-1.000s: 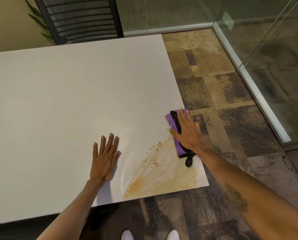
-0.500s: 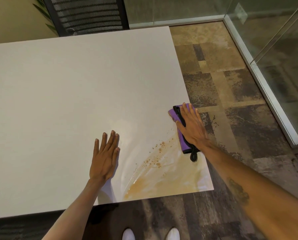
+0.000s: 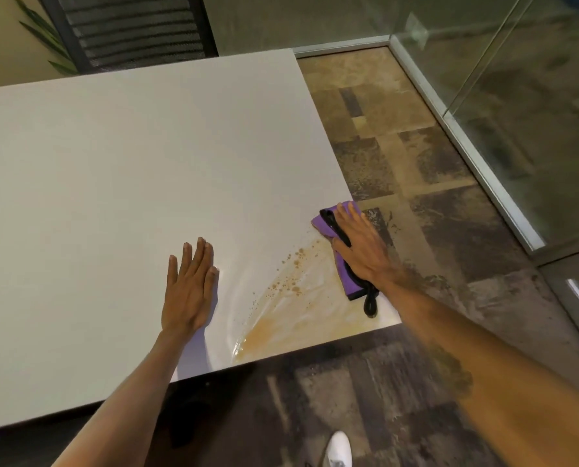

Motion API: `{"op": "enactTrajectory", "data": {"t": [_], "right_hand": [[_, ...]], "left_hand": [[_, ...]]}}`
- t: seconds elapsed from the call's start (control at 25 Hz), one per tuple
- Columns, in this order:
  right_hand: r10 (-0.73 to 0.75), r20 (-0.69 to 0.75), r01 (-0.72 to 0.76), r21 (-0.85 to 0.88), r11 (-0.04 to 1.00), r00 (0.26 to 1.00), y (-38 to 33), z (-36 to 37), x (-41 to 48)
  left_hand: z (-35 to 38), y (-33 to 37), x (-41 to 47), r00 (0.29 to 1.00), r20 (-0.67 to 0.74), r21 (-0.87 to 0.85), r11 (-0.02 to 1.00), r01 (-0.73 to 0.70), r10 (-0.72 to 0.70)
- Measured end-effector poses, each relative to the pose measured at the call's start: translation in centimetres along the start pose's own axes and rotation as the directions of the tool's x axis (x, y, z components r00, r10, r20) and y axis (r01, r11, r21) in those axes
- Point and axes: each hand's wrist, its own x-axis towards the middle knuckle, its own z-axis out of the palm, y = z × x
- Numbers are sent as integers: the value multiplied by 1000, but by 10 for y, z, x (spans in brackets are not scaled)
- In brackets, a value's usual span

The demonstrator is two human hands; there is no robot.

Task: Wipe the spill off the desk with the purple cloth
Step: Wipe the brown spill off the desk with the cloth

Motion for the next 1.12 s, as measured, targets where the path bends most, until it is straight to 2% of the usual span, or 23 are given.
{"op": "enactTrajectory", "data": {"t": [0.36, 0.68, 0.8, 0.96, 1.12], "right_hand": [[210, -81, -210, 12, 978, 974, -40, 22, -106], [370, -119, -376, -35, 926, 921, -59, 22, -83], [370, -129, -366, 54, 929, 920, -53, 19, -48], [301, -120, -280, 163, 946, 946, -41, 14, -2], [205, -108, -186, 165, 969, 973, -30, 9, 46]], "left_hand": [[-13, 11, -6, 1000, 6, -112, 994, 12, -12], [-16, 18, -2, 997, 41, -60, 996, 62, -60], [-17, 21, -3, 995, 16, -1, 995, 95, -95], [-16, 23, -4, 981, -6, 28, 981, 194, -194], [-12, 19, -2, 978, 6, 3, 978, 206, -206]]}}
